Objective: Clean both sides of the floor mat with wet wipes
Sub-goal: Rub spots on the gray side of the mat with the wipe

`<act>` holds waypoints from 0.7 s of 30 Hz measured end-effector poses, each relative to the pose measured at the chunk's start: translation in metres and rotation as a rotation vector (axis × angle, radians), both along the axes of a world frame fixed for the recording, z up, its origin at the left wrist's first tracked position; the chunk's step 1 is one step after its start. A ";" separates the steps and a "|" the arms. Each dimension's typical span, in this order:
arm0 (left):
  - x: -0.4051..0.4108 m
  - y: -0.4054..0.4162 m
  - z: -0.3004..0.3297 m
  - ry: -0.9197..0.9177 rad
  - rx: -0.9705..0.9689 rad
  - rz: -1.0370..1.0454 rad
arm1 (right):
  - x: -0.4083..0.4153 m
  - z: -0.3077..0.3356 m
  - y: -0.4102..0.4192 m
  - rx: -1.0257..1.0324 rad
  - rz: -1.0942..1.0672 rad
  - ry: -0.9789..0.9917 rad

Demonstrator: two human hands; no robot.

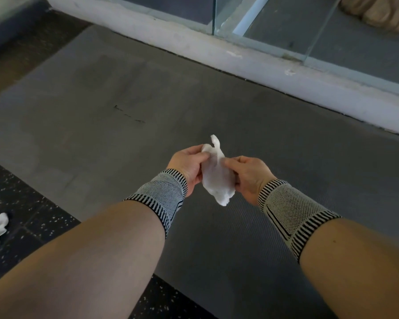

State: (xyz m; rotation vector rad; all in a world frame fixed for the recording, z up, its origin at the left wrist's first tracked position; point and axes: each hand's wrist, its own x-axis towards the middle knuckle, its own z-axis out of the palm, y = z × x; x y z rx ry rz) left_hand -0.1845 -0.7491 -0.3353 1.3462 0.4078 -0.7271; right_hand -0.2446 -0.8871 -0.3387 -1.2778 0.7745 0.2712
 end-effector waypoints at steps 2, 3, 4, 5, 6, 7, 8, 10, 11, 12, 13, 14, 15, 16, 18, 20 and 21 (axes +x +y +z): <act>0.003 0.000 -0.004 -0.022 0.056 0.069 | 0.001 0.001 0.000 0.016 -0.059 -0.024; 0.004 0.000 -0.006 -0.042 0.104 0.096 | 0.003 0.002 -0.002 0.006 -0.118 -0.041; 0.006 0.000 -0.009 -0.074 0.159 0.106 | 0.004 0.002 -0.003 -0.004 -0.167 -0.057; 0.007 0.000 -0.010 -0.110 0.211 0.096 | 0.006 0.003 -0.004 0.001 -0.199 -0.070; 0.007 -0.001 -0.010 -0.141 0.241 0.078 | 0.007 0.005 -0.004 0.025 -0.217 -0.083; 0.007 -0.002 -0.009 -0.155 0.244 0.064 | 0.007 0.007 -0.004 0.068 -0.224 -0.095; 0.008 -0.003 -0.009 -0.143 0.221 0.056 | 0.008 0.008 -0.005 0.114 -0.224 -0.102; 0.008 -0.003 -0.006 -0.086 0.141 0.030 | 0.009 0.010 -0.008 0.149 -0.219 -0.100; 0.008 -0.003 -0.006 -0.079 0.129 0.003 | 0.009 0.011 -0.011 0.151 -0.230 -0.096; 0.008 -0.002 -0.007 -0.090 0.148 -0.025 | 0.010 0.011 -0.015 0.159 -0.257 -0.096; 0.008 -0.002 -0.009 -0.110 0.183 -0.041 | 0.010 0.011 -0.019 0.173 -0.293 -0.097; 0.008 -0.001 -0.010 -0.135 0.223 -0.043 | 0.010 0.011 -0.023 0.174 -0.331 -0.099; 0.008 0.000 -0.010 -0.161 0.262 -0.032 | 0.010 0.010 -0.026 0.146 -0.367 -0.100; 0.009 0.001 -0.011 -0.190 0.300 -0.016 | 0.010 0.008 -0.029 0.089 -0.392 -0.100; 0.012 0.002 -0.013 -0.260 0.392 -0.018 | 0.009 0.006 -0.032 -0.058 -0.385 -0.111; 0.012 0.002 -0.013 -0.355 0.494 -0.081 | 0.007 0.006 -0.033 -0.199 -0.296 -0.137; 0.011 0.001 -0.012 -0.399 0.551 -0.115 | 0.006 0.006 -0.034 -0.241 -0.229 -0.154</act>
